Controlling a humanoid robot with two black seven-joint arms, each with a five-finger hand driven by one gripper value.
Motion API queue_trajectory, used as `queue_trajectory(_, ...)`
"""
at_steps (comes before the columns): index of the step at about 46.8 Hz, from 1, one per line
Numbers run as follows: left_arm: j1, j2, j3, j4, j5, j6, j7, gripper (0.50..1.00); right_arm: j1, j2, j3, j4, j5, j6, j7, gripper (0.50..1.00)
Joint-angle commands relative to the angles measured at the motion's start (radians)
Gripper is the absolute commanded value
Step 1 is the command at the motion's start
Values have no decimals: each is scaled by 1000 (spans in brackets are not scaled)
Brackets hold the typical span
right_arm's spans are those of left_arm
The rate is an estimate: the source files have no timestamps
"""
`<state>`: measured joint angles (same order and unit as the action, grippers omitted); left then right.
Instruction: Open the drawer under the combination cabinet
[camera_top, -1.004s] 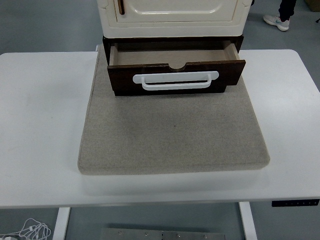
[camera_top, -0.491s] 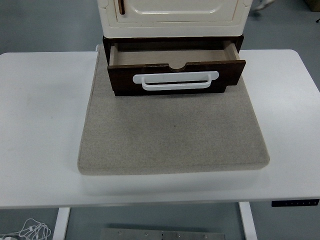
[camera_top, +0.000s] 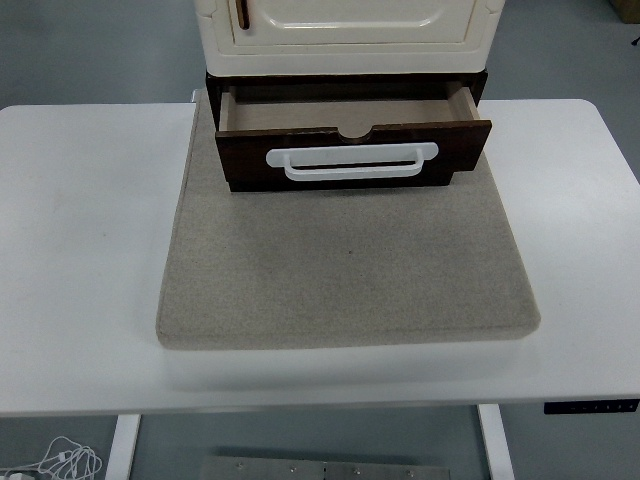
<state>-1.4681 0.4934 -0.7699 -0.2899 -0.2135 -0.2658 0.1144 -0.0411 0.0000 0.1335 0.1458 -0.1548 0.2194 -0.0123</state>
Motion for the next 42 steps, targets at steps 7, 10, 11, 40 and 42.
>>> queue_trajectory(7,124,-38,1,-5,-150,-13,8,1000,0,0,-2,0,0,0,0,926)
queue_trajectory(10,166,-52,1,-5,-167,-50,8,1000,0,0,0,0,0,0,0,926)
queue_trajectory(11,176,-59,0,-5,-168,-62,10,1000,1,0,0,0,0,0,0,926)
queue_trajectory(40,344,-144,-86,-2,-233,-75,8,1000,0,0,0,0,0,0,0,926)
queue_trajectory(42,344,-151,-81,-2,-228,-73,8,1000,0,0,-2,0,0,0,0,926)
